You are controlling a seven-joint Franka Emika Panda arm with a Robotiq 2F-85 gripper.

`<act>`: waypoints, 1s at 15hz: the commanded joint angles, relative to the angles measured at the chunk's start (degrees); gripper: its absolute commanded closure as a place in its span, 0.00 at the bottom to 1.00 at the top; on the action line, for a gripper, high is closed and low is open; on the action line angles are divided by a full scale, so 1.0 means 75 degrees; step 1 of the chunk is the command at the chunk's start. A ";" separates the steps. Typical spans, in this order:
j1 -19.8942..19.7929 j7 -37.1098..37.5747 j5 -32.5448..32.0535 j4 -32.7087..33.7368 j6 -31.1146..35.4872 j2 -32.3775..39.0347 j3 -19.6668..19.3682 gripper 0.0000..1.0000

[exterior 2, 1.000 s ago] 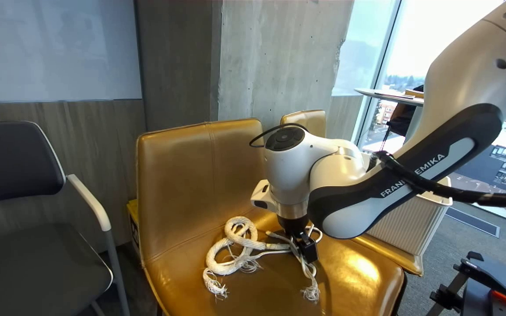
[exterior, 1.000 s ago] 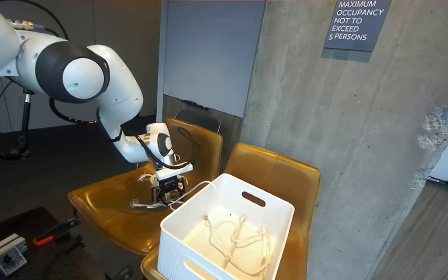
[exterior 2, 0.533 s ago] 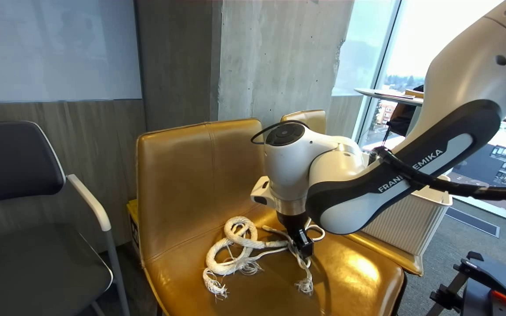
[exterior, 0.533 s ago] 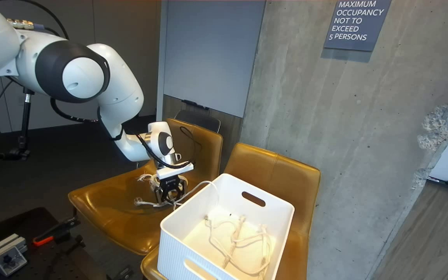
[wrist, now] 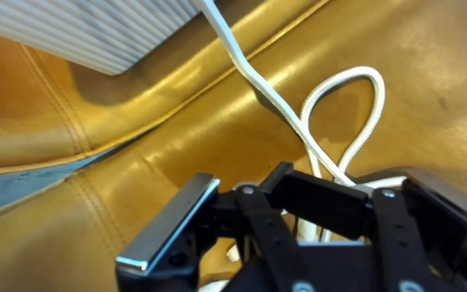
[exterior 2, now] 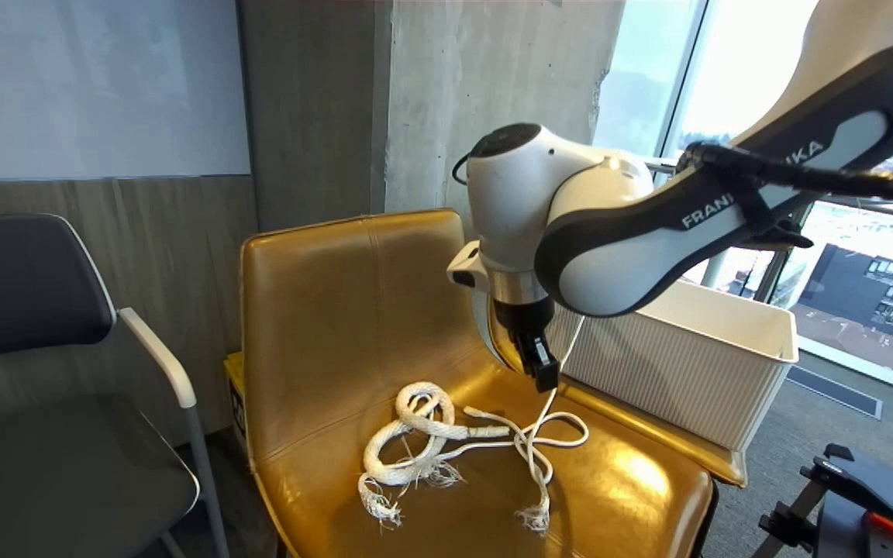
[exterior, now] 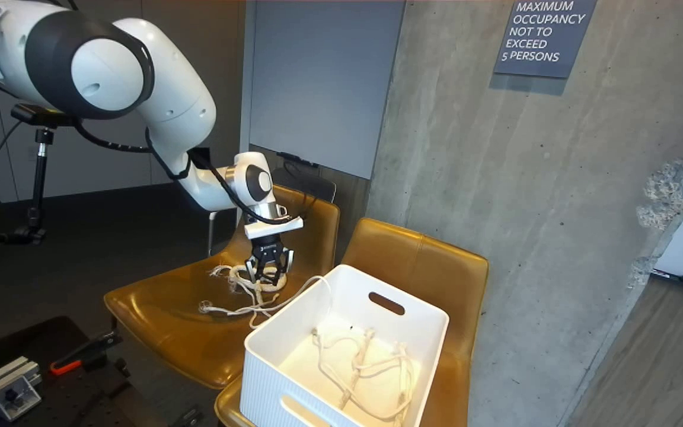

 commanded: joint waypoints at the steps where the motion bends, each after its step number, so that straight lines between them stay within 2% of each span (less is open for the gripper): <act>1: -0.0097 -0.0148 0.0153 -0.0256 -0.0568 -0.0971 -0.0043 1.00; 3: -0.0157 -0.0192 0.0196 -0.0212 -0.0771 -0.1195 0.0003 1.00; 4: -0.0171 -0.0244 0.0226 -0.0228 -0.0794 -0.1223 0.0059 0.75; 5: -0.0165 -0.0289 0.0275 -0.0308 -0.0740 -0.1231 0.0122 0.74; 10: -0.0254 -0.0687 0.0956 -0.1063 -0.0247 -0.1068 0.0596 0.39; 15: -0.0179 -0.0752 0.1062 -0.1429 0.0171 -0.0568 0.0708 0.03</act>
